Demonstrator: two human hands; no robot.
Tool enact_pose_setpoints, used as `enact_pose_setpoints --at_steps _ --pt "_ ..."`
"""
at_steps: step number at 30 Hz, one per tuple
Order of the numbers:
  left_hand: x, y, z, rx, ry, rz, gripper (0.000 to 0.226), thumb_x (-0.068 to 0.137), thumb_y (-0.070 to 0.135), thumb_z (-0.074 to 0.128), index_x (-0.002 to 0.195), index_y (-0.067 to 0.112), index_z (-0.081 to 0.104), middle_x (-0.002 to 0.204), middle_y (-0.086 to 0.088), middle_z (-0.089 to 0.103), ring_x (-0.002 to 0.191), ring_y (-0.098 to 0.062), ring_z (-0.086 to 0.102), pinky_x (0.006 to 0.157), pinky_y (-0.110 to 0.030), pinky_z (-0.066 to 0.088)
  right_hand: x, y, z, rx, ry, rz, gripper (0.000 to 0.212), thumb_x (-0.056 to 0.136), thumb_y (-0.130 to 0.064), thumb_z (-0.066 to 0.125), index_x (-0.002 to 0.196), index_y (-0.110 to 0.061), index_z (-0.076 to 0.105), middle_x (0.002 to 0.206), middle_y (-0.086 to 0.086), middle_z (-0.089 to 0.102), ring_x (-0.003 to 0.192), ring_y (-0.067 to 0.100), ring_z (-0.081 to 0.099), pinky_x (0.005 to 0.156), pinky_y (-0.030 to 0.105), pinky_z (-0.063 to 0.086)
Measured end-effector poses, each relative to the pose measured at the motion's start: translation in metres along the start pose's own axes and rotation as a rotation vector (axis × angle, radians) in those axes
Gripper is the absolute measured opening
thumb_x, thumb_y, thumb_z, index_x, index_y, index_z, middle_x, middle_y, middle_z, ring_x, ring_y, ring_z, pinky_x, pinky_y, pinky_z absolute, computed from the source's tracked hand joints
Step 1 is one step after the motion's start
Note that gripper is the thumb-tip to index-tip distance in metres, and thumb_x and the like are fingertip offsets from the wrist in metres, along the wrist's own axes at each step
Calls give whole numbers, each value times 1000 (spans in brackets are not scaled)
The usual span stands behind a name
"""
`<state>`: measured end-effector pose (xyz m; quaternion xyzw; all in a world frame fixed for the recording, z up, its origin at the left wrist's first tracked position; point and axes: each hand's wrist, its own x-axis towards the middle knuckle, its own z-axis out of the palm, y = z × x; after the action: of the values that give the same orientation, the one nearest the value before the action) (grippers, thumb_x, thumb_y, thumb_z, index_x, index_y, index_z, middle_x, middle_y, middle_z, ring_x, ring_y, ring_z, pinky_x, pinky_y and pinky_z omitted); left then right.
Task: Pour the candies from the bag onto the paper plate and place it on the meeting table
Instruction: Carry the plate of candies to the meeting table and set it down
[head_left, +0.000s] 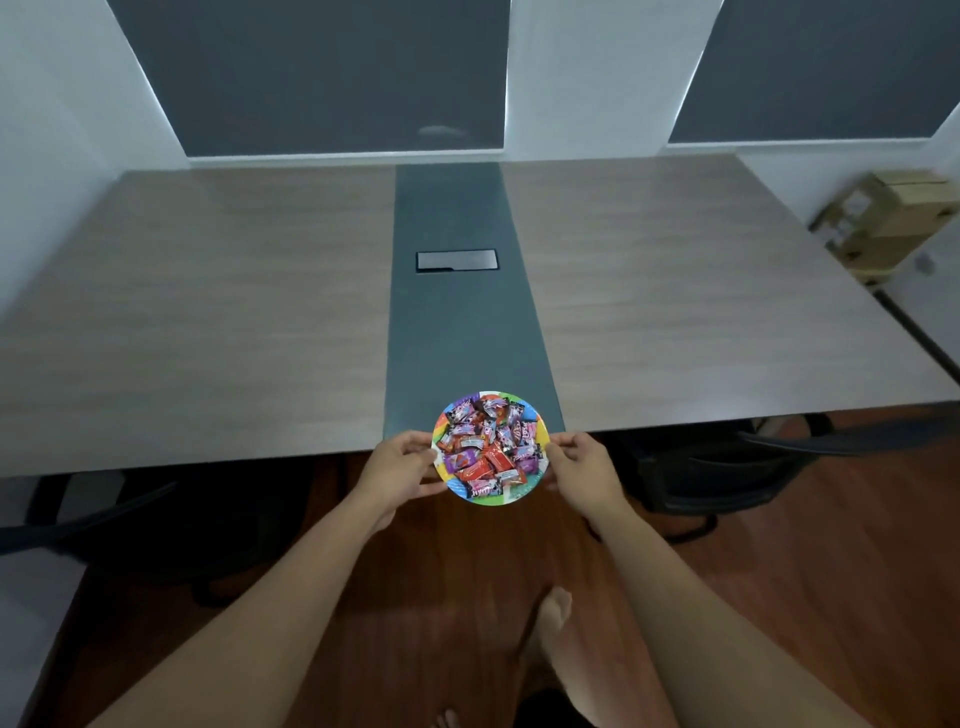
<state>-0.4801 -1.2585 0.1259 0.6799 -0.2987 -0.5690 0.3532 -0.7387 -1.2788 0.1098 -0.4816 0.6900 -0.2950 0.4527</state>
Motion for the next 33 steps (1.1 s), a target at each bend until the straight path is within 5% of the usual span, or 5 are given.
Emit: enact_pose_setpoints --at_steps 10,18,22,33 --pt "110 78 22 -98 109 -33 16 106 4 59 118 5 70 111 -13 80 91 -26 79 84 -45 68 162 -64 -3 35 -141 -16 11 106 -19 60 107 -11 66 95 7 78 58 4 73 62 28 61" --pt "186 138 35 -225 152 -29 11 102 1 62 106 9 69 108 -18 79 89 -32 78 85 -46 67 279 -122 -4 30 -203 -46 10 103 -19 61 103 -13 69 90 5 80 64 11 73 69 35 63" --pt "232 164 27 -220 166 -22 12 102 2 63 107 9 71 110 -20 80 89 -31 79 81 -45 67 323 -142 8 40 -221 -35 16 103 -19 63 111 -7 69 90 6 79 61 9 72 59 29 59" --pt "382 241 -24 -183 82 -9 7 101 5 70 108 9 70 112 -21 79 86 -32 77 83 -47 67 433 -201 65 23 -138 -4 6 103 -16 63 104 -11 66 98 15 78 84 40 79 75 48 68"
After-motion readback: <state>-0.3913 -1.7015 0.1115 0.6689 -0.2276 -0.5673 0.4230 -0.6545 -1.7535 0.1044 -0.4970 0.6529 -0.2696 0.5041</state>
